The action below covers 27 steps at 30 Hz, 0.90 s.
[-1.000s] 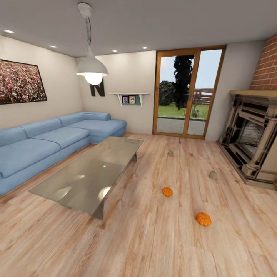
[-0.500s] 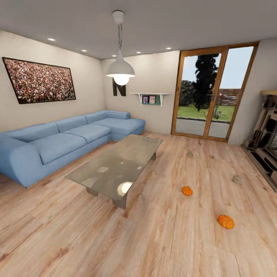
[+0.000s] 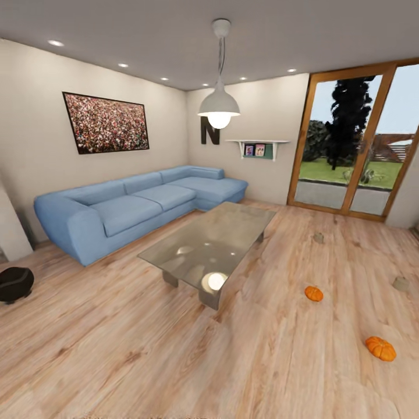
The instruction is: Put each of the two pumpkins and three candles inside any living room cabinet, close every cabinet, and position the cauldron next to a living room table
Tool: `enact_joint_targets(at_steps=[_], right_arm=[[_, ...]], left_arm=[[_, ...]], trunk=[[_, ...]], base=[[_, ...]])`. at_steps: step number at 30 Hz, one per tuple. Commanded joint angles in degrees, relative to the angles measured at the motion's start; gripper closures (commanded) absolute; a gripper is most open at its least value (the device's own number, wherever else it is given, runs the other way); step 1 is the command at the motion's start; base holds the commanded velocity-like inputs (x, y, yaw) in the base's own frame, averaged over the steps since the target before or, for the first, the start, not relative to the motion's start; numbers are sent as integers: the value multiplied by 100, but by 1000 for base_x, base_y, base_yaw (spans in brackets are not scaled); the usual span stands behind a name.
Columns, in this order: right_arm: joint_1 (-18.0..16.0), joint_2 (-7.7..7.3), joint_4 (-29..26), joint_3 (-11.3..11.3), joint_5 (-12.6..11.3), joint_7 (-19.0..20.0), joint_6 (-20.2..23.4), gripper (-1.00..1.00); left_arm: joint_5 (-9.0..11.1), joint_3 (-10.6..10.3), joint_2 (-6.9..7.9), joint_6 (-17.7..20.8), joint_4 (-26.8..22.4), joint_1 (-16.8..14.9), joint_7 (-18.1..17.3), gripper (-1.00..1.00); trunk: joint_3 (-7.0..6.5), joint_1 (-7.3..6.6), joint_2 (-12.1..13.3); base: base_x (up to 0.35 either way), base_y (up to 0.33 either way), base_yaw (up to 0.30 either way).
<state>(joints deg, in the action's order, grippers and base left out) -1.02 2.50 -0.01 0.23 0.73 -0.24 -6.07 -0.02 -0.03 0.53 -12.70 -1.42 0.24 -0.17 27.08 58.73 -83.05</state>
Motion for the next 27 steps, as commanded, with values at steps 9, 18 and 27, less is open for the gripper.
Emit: enact_joint_targets(at_steps=[9, 18, 27], right_arm=[[-3, 0, -31, -12, -43, -3, -366, -100], [-3, -3, -33, -1, -24, -3, -402, -100], [-3, 4, -33, 3, -5, -2, -412, -100]], left_arm=[[-25, -10, 94, -106, -7, 3, 58, -100], [-25, -13, 108, -109, -7, 3, 61, -100], [-3, -1, 91, -104, -2, 3, 16, -100]], trunk=[[39, 0, -3], [74, 0, -3], [107, 0, -3]], base=[[-3, 4, 269], [0, 0, 269], [0, 0, 269]])
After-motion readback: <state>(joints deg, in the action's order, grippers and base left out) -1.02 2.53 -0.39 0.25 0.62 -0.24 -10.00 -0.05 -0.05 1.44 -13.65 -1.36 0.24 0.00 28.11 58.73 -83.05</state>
